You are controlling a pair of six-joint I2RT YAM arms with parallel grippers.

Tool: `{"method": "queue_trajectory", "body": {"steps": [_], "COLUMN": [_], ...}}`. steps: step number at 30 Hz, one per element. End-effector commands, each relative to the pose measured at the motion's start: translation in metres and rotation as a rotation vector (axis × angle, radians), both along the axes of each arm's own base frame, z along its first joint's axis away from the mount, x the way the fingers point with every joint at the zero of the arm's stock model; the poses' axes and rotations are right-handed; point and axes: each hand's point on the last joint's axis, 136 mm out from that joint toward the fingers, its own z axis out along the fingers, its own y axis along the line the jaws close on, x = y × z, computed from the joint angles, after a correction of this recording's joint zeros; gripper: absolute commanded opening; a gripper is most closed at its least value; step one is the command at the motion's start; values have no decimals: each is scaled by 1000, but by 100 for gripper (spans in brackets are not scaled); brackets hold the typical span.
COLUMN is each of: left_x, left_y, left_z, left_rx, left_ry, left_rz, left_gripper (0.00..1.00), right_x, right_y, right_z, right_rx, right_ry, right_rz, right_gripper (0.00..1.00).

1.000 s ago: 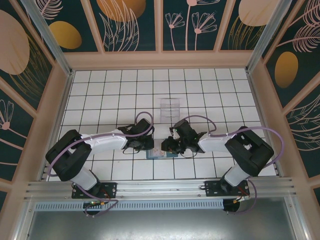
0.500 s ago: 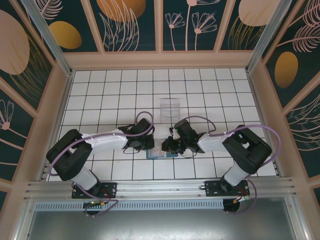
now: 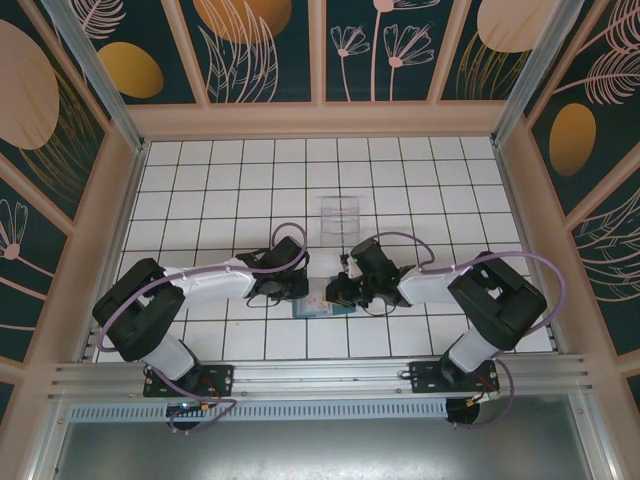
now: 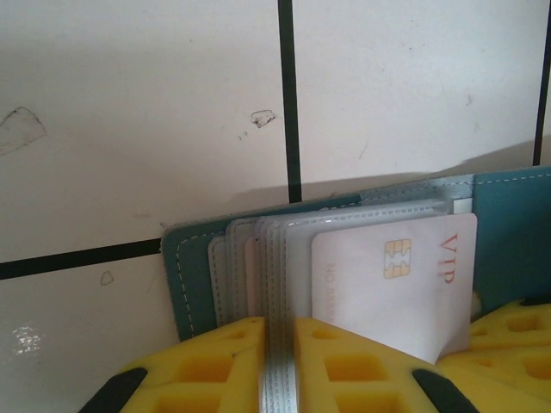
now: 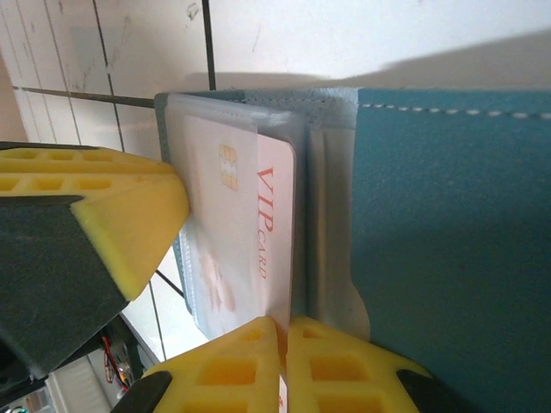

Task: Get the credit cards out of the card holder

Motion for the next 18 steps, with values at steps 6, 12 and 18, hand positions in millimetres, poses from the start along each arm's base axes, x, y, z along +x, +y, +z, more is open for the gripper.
{"method": "queue_trajectory", "body": {"steps": [6,12,18], "left_x": [-31,-28,-26], "left_y": [39,39,38], "left_z": [-46,-41,-37], "left_rx": [169,163,152], "left_ry": [121,99,84], "left_rz": [-11,-1,8], "left_gripper": [17,17,17], "right_x": [-6,-1,0], "right_y": [-23,-20,-21], "right_z": [-3,5,9], "right_rx": [-44,-31,-36], "right_ry": [4,-22,-41], "right_rz": [-24,-10,6], "right_gripper": [7,5,3]}}
